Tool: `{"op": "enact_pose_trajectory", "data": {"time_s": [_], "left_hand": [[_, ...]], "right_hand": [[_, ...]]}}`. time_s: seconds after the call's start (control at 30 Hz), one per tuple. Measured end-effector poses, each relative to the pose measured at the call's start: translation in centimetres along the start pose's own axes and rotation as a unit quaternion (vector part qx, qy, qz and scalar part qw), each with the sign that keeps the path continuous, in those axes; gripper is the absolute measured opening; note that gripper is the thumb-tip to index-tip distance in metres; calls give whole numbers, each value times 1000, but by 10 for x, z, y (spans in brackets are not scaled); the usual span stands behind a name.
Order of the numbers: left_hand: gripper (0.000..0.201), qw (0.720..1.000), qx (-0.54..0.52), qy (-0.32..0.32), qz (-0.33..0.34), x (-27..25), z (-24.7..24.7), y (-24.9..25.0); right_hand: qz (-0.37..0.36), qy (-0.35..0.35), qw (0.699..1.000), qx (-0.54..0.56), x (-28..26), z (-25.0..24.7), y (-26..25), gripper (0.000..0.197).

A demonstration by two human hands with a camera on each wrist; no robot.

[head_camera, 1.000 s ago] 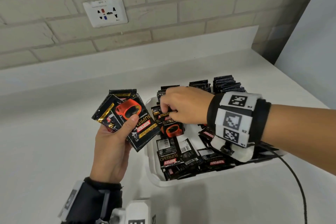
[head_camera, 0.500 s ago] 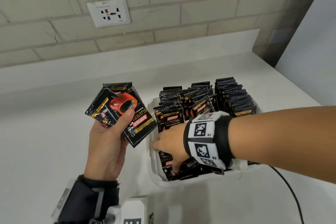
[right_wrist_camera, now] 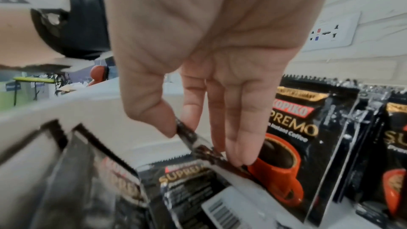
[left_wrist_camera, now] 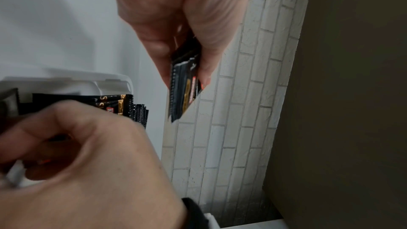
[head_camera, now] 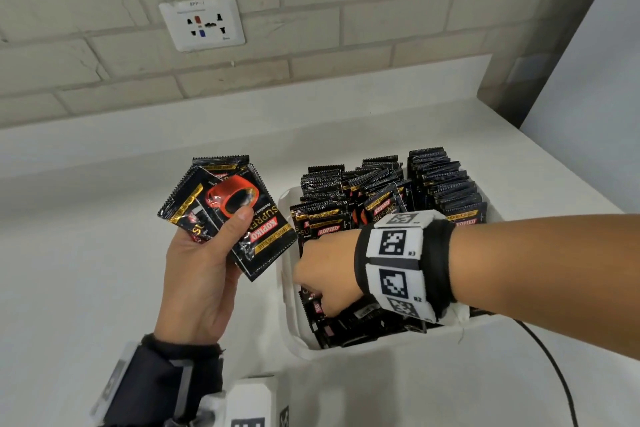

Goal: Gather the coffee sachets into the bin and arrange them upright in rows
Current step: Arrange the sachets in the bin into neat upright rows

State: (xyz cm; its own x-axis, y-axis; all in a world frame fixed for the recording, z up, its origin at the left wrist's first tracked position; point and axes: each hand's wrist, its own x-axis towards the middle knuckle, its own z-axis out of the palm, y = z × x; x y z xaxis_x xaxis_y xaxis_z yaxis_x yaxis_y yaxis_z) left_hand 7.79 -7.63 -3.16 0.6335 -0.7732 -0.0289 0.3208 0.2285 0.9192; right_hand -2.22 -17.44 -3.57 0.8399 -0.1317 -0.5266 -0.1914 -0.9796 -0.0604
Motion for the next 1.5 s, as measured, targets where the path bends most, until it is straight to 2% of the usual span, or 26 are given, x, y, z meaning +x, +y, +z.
{"op": "enact_pose_trajectory", "data": {"time_s": [0.03, 0.13, 0.23, 0.33, 0.53, 0.73, 0.97, 1.07, 1.17, 1.23, 1.33, 1.43, 1.5], "left_hand": [[60, 1000, 0, 0, -1, 0, 0, 0], [47, 1000, -5, 4, -1, -1, -1, 1], [52, 1000, -3, 6, -4, -3, -1, 2], [54, 1000, 2, 6, -7, -4, -1, 2], [57, 1000, 6, -2, -8, -2, -2, 1], [40, 1000, 7, -6, -21, 0, -1, -6], [42, 999, 7, -12, -29, 1, 1, -9], [37, 999, 7, -20, -36, 1, 5, -11], [34, 999, 4, -23, -36, 2, 13, -11], [34, 999, 4, -24, -28, 3, 22, -11], [40, 999, 0, -33, -17, 2, 40, -10], [48, 998, 3, -57, -17, -2, 55, -12], [47, 997, 4, -69, -25, -6, 59, -14]], "right_hand": [[5, 3, 1000, -21, -5, -2, 4, 26], [24, 41, 999, -2, -14, -13, 13, 20], [57, 101, 992, 46, -16, -24, 28, 15], [81, 138, 984, 76, -17, -30, 44, 19], [110, 140, 981, 78, -15, -30, 59, 15], [121, 153, 979, 64, -15, -28, 62, 24], [119, 162, 979, 41, -24, -29, 62, 31], [134, 198, 970, 47, -35, -36, 62, 25], [143, 266, 945, 128, -53, -46, 58, 20], [130, 272, 914, 272, -64, -47, 49, 26], [111, 213, 837, 491, -71, -36, 33, 35], [105, 234, 755, 604, -72, -21, 31, 28], [107, 246, 712, 649, -76, -13, 36, 21]]}}
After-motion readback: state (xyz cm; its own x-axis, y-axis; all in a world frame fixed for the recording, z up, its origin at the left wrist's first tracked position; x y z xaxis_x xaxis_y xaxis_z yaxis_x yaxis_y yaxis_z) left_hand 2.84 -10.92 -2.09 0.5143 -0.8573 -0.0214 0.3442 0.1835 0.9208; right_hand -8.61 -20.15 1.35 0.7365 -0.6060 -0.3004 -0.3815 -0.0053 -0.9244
